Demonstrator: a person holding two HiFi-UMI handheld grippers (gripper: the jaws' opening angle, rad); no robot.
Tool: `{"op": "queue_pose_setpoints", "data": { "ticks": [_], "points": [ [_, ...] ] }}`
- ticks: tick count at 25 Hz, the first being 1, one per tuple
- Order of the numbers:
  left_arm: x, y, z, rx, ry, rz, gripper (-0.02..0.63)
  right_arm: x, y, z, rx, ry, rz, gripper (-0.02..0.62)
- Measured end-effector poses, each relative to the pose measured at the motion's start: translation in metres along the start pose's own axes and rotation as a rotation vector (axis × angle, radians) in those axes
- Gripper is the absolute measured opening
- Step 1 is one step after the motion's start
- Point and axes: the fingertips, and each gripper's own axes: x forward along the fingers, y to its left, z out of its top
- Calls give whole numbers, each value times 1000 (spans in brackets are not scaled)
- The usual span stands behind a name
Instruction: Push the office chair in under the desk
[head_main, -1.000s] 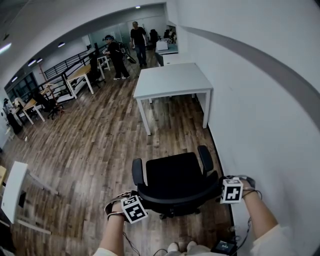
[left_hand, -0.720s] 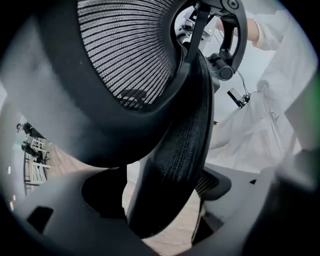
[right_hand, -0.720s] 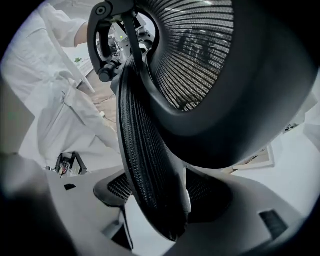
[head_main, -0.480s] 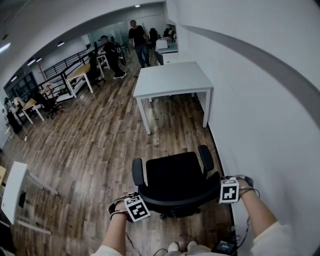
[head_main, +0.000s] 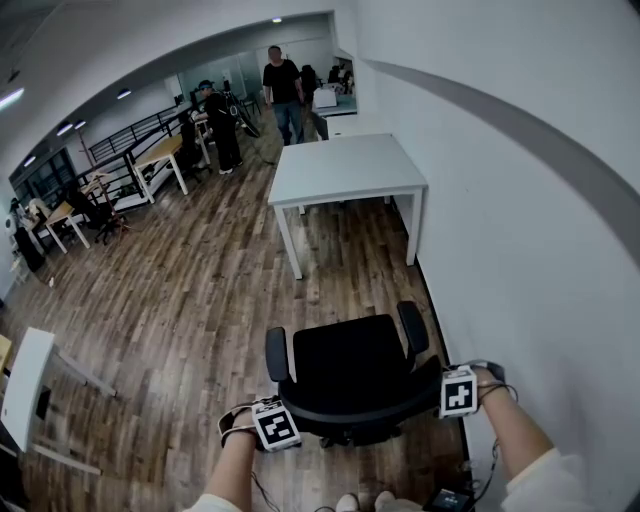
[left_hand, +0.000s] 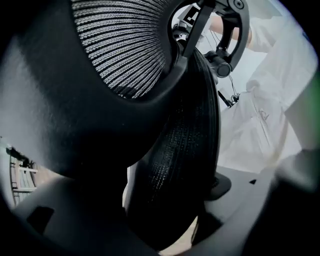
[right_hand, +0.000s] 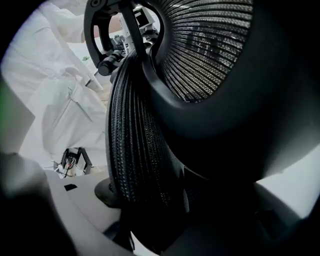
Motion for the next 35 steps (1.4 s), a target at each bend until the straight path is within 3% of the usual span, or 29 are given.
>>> {"op": "queue_pose_setpoints", "data": {
  "ticks": [8, 12, 15, 24, 35],
  "points": [
    [0, 4, 0, 19, -9, 8, 373, 1, -4, 1, -24, 9, -24, 270],
    [1, 6, -9, 49, 23, 40, 308, 1, -2, 0, -21, 20, -31, 258],
    [-1, 11, -14, 67, 33, 58, 298, 1, -1, 2, -15, 25, -42, 252],
    [-4, 12, -18, 107, 60, 5, 255, -1, -3, 7, -15, 23, -42, 239],
    [-9, 22, -23, 137, 50, 18, 238, -1, 3, 17, 6, 13, -27, 233]
  ]
}}
